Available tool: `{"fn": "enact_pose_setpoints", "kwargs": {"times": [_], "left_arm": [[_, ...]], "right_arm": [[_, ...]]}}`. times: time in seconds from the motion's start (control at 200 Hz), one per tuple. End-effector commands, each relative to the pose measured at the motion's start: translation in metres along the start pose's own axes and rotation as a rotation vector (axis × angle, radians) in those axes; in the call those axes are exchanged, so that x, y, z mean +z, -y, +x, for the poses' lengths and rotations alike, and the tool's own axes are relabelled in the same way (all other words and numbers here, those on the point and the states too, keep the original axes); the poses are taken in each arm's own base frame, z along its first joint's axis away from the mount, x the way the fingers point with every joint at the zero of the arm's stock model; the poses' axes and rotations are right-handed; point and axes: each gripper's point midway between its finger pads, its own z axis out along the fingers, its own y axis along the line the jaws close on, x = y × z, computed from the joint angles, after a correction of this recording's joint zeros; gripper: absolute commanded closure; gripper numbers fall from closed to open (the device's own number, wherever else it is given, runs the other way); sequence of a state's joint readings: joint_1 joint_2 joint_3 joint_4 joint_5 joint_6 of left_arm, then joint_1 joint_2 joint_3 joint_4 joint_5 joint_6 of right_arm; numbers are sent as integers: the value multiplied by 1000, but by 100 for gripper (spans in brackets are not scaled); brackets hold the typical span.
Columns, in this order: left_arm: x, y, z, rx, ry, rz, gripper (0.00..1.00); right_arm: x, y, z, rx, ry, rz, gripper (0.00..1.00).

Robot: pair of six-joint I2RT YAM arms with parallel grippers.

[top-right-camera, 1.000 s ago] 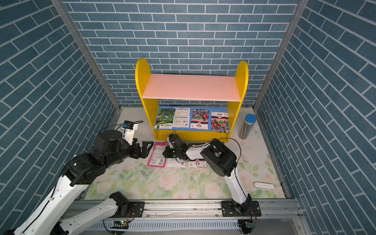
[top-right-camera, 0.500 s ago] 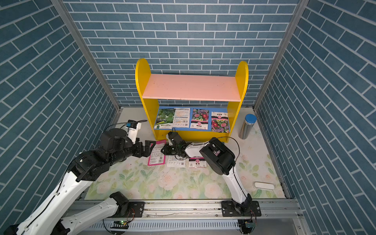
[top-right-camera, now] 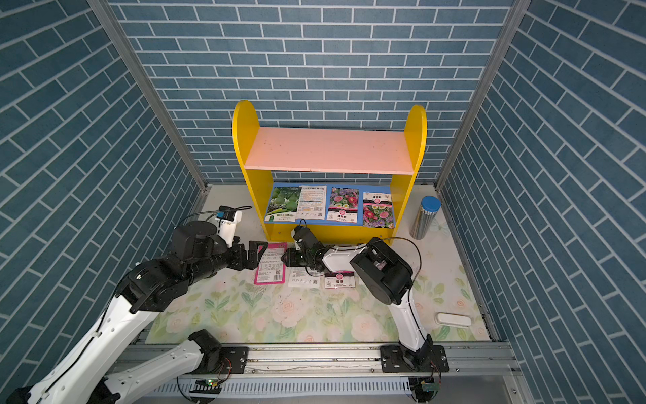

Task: Take the seed bag off the shelf
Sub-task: Place the seed packet at the center of the board, then pick up the seed packet from the shelf.

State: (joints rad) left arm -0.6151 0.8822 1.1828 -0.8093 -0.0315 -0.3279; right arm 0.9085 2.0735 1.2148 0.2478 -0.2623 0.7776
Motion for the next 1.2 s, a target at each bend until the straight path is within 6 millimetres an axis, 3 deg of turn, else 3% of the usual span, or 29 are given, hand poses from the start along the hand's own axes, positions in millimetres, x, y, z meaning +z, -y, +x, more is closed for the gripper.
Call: {"fn": "enact_pose_setpoints", "kwargs": {"times": [0.0,0.205,0.3,0.535,0.66,0.94,1.055,1.195], "left_arm": [[2,2,0,-1,7,12,0],[5,11,-8,-23,49,59,0],[8,17,-15,-37,84,91,0],[23,29,-25,-72,129,153,0],[35,33,-26,-89,136,173,0],[44,50,-35,-104,161,264,0],[45,64,-37,-97,169,345,0],[41,80,-41,-76,183,430,0]], "right_arm": [[-28,-23,-15,-69,56,-44,57],[-83,-62,-19,-182,130,-185,45],[-112,-76,-19,-242,162,-221,34],[-184,-76,-24,-360,258,-111,9],[-223,-66,-34,-394,331,9,0],[-297,-9,-67,-370,494,337,0],[-319,14,-80,-353,544,452,1],[-330,39,-96,-313,555,494,3]]}}
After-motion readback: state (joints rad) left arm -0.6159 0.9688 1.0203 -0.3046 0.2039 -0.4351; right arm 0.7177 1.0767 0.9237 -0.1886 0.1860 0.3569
